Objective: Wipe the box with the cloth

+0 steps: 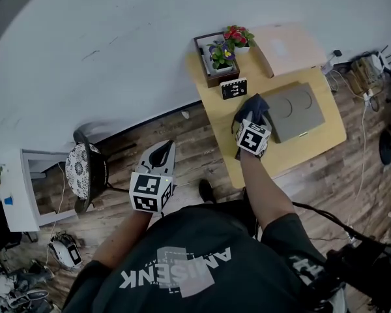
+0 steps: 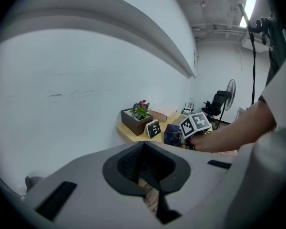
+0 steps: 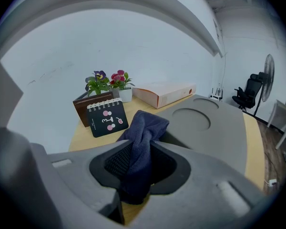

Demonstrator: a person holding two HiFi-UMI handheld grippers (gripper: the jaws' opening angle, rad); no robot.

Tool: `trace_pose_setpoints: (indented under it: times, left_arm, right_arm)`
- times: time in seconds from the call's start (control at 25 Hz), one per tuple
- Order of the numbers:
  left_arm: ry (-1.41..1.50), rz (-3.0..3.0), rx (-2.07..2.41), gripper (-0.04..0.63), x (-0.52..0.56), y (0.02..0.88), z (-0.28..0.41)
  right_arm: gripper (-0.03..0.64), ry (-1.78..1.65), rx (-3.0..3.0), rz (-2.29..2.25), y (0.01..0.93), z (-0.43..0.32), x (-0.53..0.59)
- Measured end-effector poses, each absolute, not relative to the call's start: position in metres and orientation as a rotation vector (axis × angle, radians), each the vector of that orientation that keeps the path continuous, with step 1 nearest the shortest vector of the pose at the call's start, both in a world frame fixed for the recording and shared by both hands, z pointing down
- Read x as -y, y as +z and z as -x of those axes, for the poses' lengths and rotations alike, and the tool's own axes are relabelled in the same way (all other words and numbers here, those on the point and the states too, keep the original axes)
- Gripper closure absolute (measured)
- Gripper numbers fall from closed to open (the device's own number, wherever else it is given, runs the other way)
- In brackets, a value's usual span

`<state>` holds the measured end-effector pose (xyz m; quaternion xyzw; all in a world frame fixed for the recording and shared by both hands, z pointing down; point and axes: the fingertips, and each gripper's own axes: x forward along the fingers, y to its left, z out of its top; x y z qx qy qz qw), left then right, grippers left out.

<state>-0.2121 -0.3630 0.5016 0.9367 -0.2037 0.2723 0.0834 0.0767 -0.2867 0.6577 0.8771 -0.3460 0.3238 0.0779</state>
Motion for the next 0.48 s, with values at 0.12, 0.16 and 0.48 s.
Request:
trace_pose_setpoints:
  times: [0.12,0.16,0.48]
  left_arm:
    - [0.784,-2.798,0.568,0.595,0.36,0.5,0.199]
    - [0.778,-2.802,0.553,0.595,0.358,0.5,0.195]
    - [0.754,-2.841,0.388,0.595,0.334,0.497,0.161]
  right_arm:
    - [0.52,0.971,1.025,-2.615,0.658,-0.072,0.272]
    - [0.52,0.972,1.021,-2.613,0.658,-0.07,0.267]
    - [0.52,1.049,0.952,-2.629,0.664,-0.055,0.221]
